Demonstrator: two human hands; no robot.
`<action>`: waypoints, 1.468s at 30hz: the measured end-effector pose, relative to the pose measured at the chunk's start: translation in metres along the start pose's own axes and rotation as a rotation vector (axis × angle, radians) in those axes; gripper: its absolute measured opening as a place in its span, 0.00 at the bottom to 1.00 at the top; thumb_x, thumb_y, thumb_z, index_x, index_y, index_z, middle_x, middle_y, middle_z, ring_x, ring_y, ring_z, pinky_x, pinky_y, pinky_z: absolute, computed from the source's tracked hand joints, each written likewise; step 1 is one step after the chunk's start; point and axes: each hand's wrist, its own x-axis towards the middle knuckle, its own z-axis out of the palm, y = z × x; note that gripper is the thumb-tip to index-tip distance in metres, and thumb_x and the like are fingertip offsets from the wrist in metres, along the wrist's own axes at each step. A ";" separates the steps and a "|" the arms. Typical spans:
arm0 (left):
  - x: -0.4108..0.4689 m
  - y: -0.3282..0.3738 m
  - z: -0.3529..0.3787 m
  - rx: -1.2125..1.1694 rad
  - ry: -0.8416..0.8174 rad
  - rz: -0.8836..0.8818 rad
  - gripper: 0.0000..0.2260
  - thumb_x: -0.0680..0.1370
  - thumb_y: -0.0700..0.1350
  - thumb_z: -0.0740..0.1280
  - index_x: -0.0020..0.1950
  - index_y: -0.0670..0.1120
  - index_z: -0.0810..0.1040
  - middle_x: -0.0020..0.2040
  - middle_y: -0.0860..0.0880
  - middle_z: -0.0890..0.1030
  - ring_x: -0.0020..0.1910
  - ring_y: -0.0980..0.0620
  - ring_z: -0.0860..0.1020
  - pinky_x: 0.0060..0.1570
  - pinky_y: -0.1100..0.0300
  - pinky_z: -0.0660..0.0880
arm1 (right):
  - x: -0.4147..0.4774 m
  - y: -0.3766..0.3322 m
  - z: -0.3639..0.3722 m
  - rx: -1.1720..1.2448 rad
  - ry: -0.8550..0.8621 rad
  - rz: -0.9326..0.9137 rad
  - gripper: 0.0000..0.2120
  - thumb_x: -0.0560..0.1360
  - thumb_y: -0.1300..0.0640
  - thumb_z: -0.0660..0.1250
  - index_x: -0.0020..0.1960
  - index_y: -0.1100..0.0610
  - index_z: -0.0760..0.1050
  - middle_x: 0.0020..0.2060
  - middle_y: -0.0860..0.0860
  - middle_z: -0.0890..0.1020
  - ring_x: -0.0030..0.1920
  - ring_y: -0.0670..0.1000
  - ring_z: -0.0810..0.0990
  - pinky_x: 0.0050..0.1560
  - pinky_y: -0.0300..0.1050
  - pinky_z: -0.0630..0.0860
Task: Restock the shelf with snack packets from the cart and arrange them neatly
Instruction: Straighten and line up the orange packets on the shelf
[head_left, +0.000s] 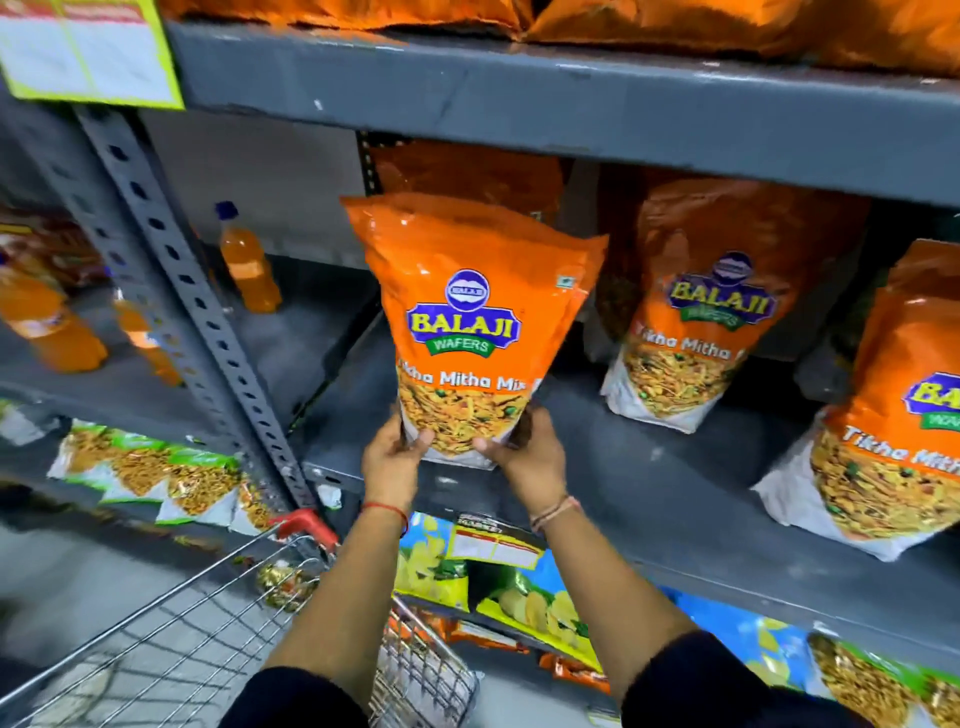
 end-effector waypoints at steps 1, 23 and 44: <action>0.003 -0.001 -0.010 -0.002 0.008 0.014 0.22 0.74 0.28 0.61 0.67 0.36 0.66 0.62 0.44 0.72 0.44 0.73 0.76 0.49 0.77 0.72 | 0.001 -0.001 0.012 -0.009 -0.010 0.005 0.24 0.62 0.65 0.76 0.53 0.56 0.69 0.48 0.52 0.79 0.49 0.50 0.78 0.46 0.34 0.75; -0.010 0.005 0.162 0.008 -0.262 -0.050 0.22 0.75 0.39 0.65 0.68 0.42 0.66 0.70 0.41 0.69 0.69 0.47 0.68 0.68 0.54 0.65 | 0.042 0.003 -0.174 -0.125 0.581 -0.012 0.44 0.63 0.56 0.76 0.71 0.63 0.55 0.70 0.62 0.63 0.72 0.61 0.61 0.73 0.59 0.59; 0.047 -0.019 0.184 0.043 -0.408 -0.169 0.26 0.74 0.41 0.66 0.70 0.49 0.62 0.65 0.46 0.73 0.65 0.46 0.71 0.68 0.48 0.66 | 0.059 0.012 -0.147 0.002 0.232 0.113 0.37 0.68 0.64 0.71 0.71 0.58 0.55 0.65 0.57 0.71 0.64 0.54 0.70 0.66 0.52 0.69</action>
